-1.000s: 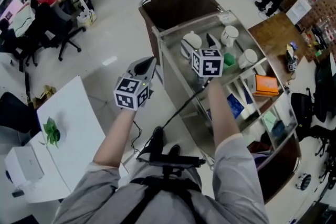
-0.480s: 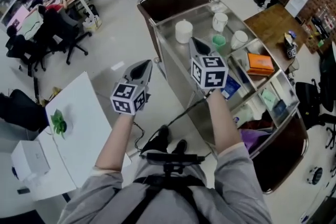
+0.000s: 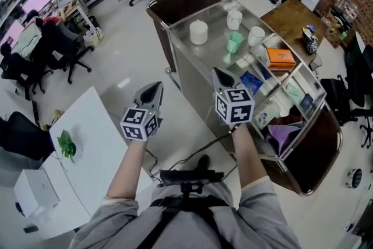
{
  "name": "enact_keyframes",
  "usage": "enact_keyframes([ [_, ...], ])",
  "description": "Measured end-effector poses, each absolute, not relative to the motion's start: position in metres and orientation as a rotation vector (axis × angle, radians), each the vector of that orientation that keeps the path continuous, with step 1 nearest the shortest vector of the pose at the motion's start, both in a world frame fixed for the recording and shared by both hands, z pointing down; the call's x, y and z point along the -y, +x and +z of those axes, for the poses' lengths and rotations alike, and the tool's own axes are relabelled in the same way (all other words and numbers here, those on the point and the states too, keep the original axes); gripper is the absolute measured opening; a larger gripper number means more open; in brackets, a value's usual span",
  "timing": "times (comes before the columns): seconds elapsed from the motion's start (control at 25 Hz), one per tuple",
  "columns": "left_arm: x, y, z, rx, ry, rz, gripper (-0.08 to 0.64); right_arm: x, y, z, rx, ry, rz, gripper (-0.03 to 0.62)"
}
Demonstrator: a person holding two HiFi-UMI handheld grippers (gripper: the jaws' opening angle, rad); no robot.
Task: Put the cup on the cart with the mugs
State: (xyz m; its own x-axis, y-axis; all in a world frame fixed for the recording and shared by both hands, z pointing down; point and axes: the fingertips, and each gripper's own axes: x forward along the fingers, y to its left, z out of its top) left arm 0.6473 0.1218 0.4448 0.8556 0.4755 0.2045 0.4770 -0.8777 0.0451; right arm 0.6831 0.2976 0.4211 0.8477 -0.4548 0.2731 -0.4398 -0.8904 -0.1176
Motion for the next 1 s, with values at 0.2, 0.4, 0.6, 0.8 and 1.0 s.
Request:
enact_keyframes([
  [0.2, -0.099, 0.614, 0.465, 0.827, -3.021, -0.387, 0.003, -0.283, 0.632, 0.460, -0.631, -2.949, -0.560, 0.008],
  [0.4, -0.083, 0.586, 0.475, 0.854, -2.990, -0.392, 0.003, -0.277, 0.598, 0.487, -0.555, -2.919, -0.608, 0.008],
  [0.6, -0.070, 0.566, 0.478, 0.875, -2.988, -0.392, 0.003, -0.272, 0.566, 0.491, -0.507, -2.909, -0.610, 0.006],
  [0.8, -0.065, 0.551, 0.476, 0.903, -2.991, -0.374, 0.003, -0.265, 0.548, 0.493, -0.491, -2.899, -0.607, 0.006],
  [1.0, -0.059, 0.541, 0.475, 0.929, -3.000, -0.369, 0.003, -0.268, 0.535, 0.497, -0.444, -2.905, -0.610, 0.006],
])
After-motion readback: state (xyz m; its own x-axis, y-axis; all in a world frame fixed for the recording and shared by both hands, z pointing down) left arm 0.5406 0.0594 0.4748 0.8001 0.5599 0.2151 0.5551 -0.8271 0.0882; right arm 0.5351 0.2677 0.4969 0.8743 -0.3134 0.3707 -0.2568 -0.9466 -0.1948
